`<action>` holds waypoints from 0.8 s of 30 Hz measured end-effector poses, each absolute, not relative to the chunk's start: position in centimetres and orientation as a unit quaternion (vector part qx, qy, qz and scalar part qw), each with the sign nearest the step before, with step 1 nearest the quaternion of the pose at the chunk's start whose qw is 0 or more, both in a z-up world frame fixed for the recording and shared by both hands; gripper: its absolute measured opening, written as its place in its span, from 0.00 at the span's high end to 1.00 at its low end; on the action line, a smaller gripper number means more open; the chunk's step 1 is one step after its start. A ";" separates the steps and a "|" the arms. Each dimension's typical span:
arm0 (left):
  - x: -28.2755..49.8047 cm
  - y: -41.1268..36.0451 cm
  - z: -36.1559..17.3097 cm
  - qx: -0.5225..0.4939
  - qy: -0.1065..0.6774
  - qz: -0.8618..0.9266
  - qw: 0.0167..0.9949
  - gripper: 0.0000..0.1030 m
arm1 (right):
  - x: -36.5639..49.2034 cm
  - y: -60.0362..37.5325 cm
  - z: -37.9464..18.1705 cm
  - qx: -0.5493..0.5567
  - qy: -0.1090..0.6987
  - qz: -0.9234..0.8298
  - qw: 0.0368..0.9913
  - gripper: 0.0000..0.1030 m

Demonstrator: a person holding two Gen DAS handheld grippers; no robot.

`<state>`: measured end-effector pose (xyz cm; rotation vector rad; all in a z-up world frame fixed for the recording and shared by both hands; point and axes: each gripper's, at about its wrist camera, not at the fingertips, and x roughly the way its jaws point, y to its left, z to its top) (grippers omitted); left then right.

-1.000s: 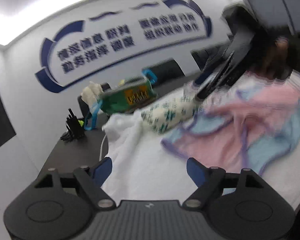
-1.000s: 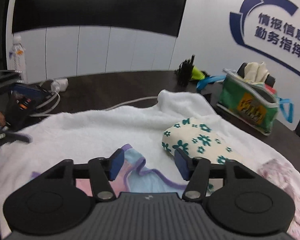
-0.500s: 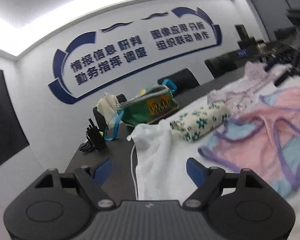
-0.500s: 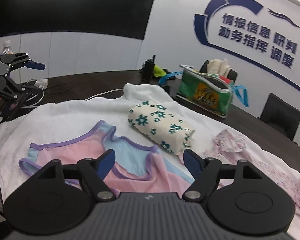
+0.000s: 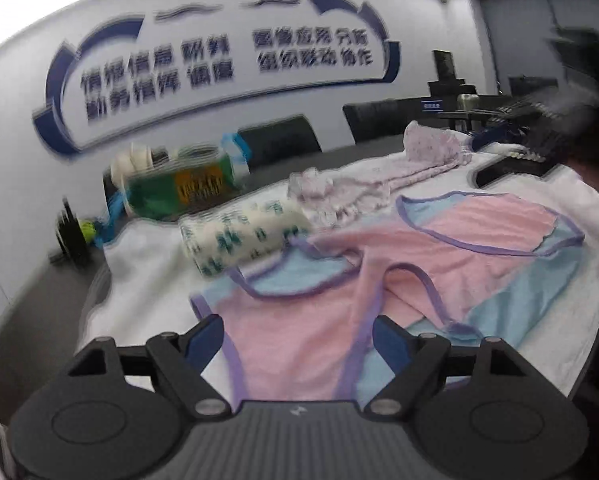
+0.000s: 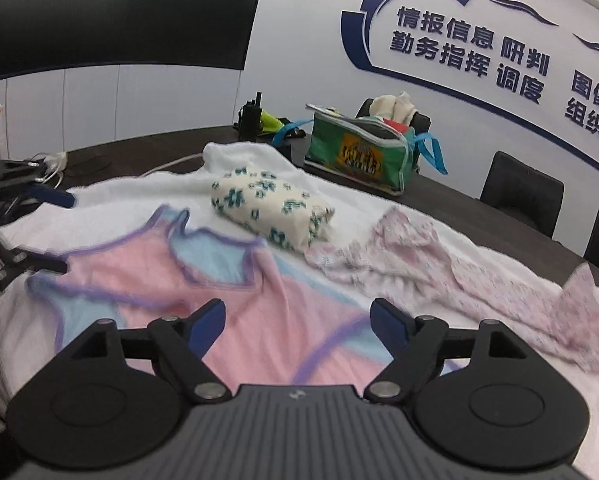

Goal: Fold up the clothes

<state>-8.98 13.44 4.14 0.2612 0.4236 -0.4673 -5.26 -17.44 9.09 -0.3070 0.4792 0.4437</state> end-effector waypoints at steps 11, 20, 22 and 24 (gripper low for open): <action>-9.2 7.8 2.4 0.089 0.252 -0.402 0.876 0.34 | -13.7 -22.6 3.4 -0.224 0.261 0.319 0.883 0.35; -10.9 7.7 0.6 0.127 0.258 -0.375 0.881 0.53 | -14.6 -25.8 1.1 -0.206 0.266 0.325 0.884 0.50; -10.5 7.6 0.5 0.118 0.273 -0.384 0.874 0.89 | -14.7 -26.1 1.0 -0.200 0.260 0.331 0.885 0.55; -10.0 7.6 0.2 0.112 0.283 -0.380 0.873 0.95 | -14.7 -26.3 0.8 -0.194 0.258 0.334 0.886 0.71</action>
